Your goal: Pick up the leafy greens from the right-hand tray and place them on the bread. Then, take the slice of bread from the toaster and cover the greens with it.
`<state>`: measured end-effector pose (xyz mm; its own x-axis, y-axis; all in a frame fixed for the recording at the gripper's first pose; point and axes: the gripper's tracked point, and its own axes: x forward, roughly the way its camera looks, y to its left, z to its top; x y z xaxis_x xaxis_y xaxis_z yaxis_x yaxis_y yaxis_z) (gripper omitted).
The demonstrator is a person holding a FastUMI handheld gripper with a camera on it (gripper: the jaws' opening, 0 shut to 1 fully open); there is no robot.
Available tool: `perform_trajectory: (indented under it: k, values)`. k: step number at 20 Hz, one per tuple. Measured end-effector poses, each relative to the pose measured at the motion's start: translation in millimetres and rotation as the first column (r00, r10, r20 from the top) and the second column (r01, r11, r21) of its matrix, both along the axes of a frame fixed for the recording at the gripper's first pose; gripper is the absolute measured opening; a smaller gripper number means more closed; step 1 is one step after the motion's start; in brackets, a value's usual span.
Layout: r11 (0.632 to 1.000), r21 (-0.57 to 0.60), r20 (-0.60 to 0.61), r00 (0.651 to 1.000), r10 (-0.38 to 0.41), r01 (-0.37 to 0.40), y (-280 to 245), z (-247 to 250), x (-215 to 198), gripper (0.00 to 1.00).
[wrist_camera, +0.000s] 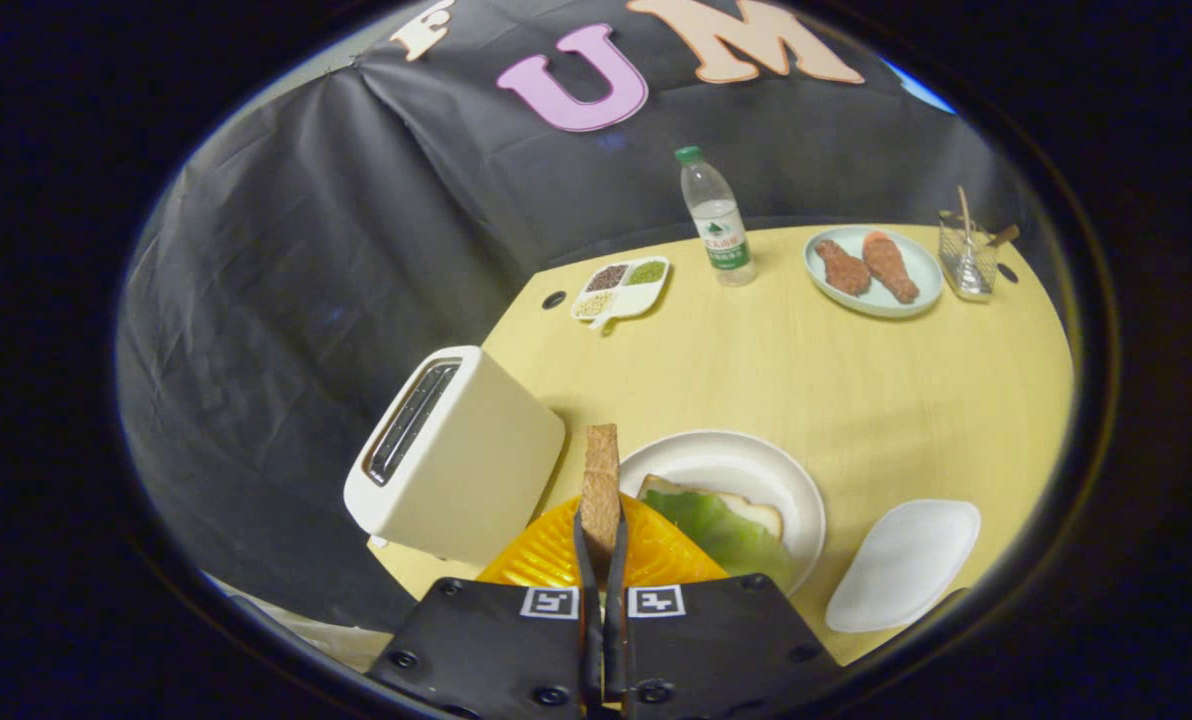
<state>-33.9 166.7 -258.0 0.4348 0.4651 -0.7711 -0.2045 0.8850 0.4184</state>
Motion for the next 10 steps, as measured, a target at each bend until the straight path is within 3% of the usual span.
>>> perform_trajectory:
  k: [10]
  values:
    - [0.997,-0.005,-0.064,0.995,-0.082,0.082,-37.3,-36.3,-13.0,0.08]
